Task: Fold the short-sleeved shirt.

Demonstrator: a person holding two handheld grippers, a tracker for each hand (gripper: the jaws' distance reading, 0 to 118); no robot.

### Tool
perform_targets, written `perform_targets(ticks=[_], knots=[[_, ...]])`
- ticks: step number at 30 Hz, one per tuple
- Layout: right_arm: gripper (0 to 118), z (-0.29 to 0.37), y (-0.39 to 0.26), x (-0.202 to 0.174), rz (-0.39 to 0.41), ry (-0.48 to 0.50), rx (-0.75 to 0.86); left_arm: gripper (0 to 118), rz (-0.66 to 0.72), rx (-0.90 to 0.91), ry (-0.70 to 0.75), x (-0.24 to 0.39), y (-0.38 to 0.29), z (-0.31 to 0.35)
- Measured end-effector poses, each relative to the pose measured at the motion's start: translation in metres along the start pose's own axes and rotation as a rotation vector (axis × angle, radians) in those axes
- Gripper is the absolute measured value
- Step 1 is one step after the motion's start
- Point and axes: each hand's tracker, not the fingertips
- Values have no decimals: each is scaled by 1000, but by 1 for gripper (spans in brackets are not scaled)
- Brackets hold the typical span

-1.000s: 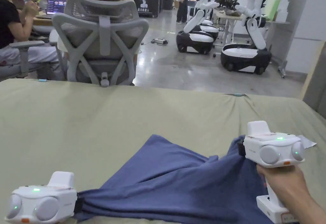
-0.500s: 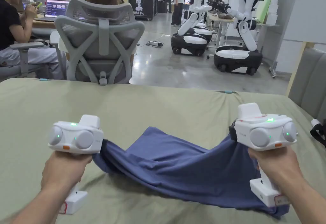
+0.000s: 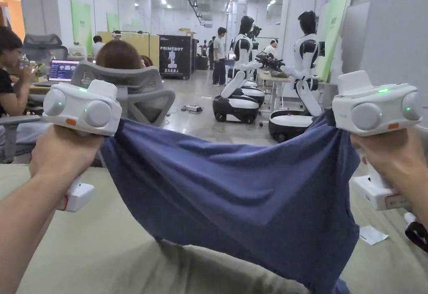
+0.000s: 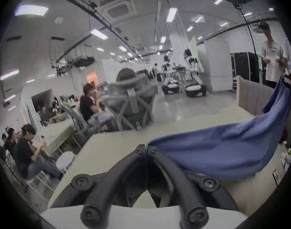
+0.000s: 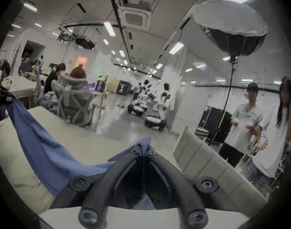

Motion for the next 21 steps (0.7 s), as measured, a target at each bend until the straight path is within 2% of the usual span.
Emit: perform_targets(ticks=[4, 8, 11, 15, 19, 21], knots=[[2, -8, 38, 31, -29, -90, 87, 0, 23, 100, 93, -26, 54, -5], [2, -11, 67, 47, -89, -86, 158, 0, 35, 148, 108, -45, 94, -7], [2, -14, 77, 41, -92, -85, 184, 0, 12, 183, 139, -47, 107, -7], [2, -23, 59, 27, -88, -71, 168, 0, 31, 174, 127, -45, 89, -19], [2, -42, 5, 10, -103, -41, 62, 0, 24, 56, 102, -32, 29, -49], [2, -50, -25, 1, -82, -47, 8, 0, 24, 3, 97, -22, -4, -59]])
